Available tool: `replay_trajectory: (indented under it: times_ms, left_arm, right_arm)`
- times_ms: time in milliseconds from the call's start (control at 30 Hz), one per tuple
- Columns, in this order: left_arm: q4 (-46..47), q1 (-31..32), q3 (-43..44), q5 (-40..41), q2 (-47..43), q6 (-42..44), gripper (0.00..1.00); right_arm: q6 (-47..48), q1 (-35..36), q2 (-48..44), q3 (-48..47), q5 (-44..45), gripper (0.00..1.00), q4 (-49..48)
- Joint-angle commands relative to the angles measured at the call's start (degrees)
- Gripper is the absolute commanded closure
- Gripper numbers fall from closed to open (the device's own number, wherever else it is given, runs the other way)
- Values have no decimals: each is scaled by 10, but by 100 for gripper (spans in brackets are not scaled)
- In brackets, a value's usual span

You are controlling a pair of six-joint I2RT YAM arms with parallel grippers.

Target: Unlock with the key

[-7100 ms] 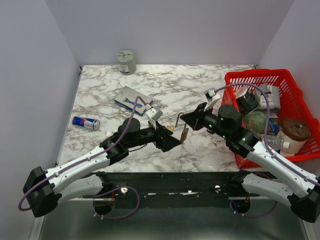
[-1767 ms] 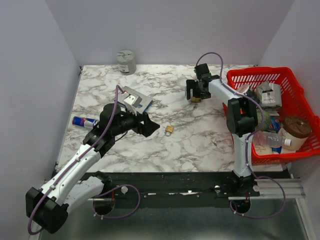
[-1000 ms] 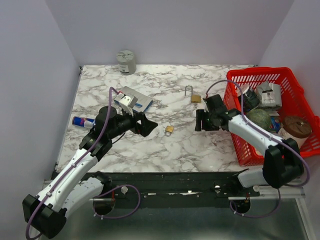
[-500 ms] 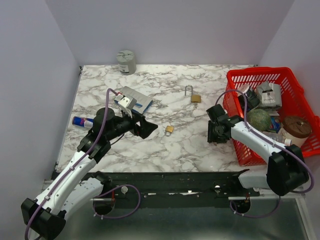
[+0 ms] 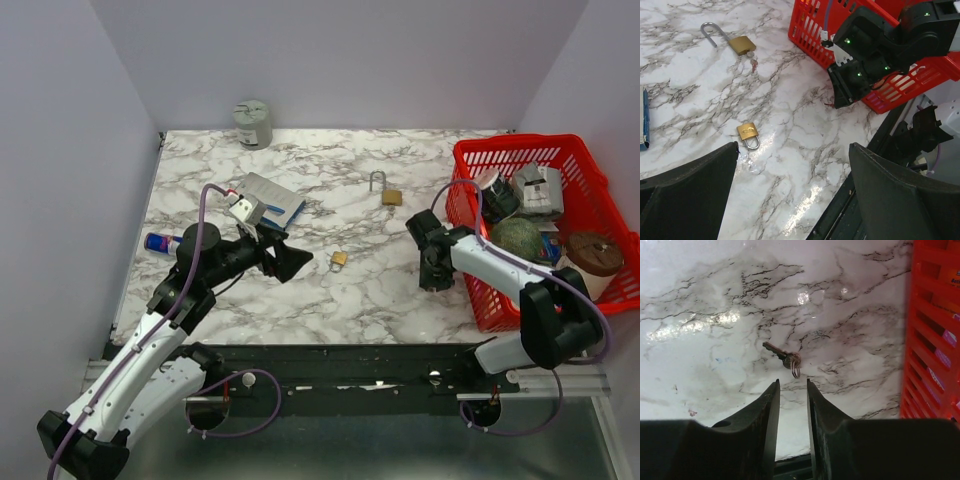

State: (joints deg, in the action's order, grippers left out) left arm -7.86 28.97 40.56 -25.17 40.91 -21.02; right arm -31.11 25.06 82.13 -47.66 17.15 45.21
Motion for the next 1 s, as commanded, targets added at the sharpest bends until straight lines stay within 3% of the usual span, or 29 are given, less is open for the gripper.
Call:
replay_trajectory:
  times_ms: [0, 200, 533, 633, 733, 967]
  left_arm:
    - [8, -1, -7, -18, -13, 1, 2]
    - [12, -1, -9, -24, -14, -1, 2]
    - [11, -1, -12, -23, -9, 0, 2]
    - [12, -1, -11, -23, -10, 1, 2]
    - [13, -1, -11, -24, -10, 1, 2]
    - [14, -1, -12, -26, -7, 5, 2]
  right_arm:
    - [-15, 1, 20, 9, 18, 66, -14]
    - [-13, 2, 15, 20, 21, 66, -36]
    - [-12, 2, 46, 8, 32, 76, -36]
    - [-12, 1, 48, 8, 32, 83, -36]
    - [0, 2, 44, 4, 16, 99, -38]
    - [72, 39, -17, -42, -23, 99, -25]
